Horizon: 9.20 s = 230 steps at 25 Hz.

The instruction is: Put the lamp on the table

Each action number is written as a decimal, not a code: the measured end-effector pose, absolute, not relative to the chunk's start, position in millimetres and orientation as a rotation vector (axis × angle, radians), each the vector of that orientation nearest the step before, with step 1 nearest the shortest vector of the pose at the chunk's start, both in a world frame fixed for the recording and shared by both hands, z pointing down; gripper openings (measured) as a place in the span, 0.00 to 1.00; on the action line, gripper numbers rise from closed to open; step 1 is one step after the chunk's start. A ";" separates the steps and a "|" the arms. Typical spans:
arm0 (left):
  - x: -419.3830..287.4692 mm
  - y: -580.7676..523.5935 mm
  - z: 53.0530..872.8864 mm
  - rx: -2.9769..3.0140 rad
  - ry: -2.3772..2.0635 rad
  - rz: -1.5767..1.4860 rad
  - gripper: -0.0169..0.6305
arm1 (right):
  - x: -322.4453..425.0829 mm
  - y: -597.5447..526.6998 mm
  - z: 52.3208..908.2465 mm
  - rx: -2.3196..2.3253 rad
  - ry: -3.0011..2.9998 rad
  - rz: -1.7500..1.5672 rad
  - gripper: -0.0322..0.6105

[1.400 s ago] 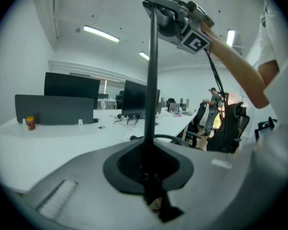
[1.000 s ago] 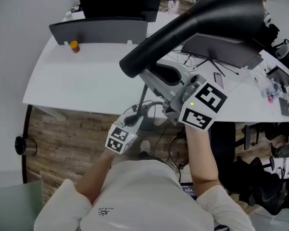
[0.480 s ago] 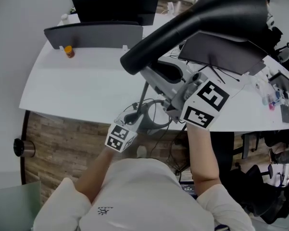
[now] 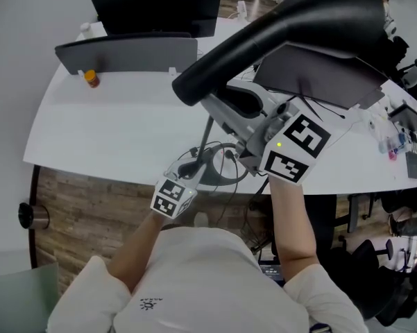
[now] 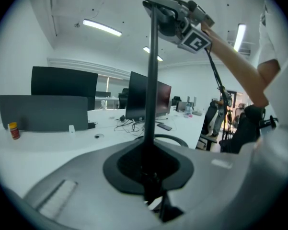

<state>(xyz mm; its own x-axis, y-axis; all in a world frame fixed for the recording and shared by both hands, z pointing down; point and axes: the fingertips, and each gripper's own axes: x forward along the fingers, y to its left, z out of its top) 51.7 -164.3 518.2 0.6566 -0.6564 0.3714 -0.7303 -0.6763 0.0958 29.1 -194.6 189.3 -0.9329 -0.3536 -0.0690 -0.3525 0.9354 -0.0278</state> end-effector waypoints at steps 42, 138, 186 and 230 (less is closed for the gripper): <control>8.3 -331.4 534.7 2.720 -0.925 0.511 0.06 | -6.2 -366.8 206.5 -0.819 3.011 -0.070 0.11; -56.6 -584.7 688.5 2.773 -0.713 0.614 0.07 | -73.2 -598.6 359.0 -1.095 3.096 -0.162 0.10; -85.4 -571.5 663.5 2.625 -0.958 0.589 0.32 | -65.7 -569.1 370.3 -1.056 3.075 -0.214 0.22; -18.1 -225.0 426.9 2.620 -1.303 0.194 0.02 | 89.0 -224.3 339.8 -0.824 2.915 -0.380 0.05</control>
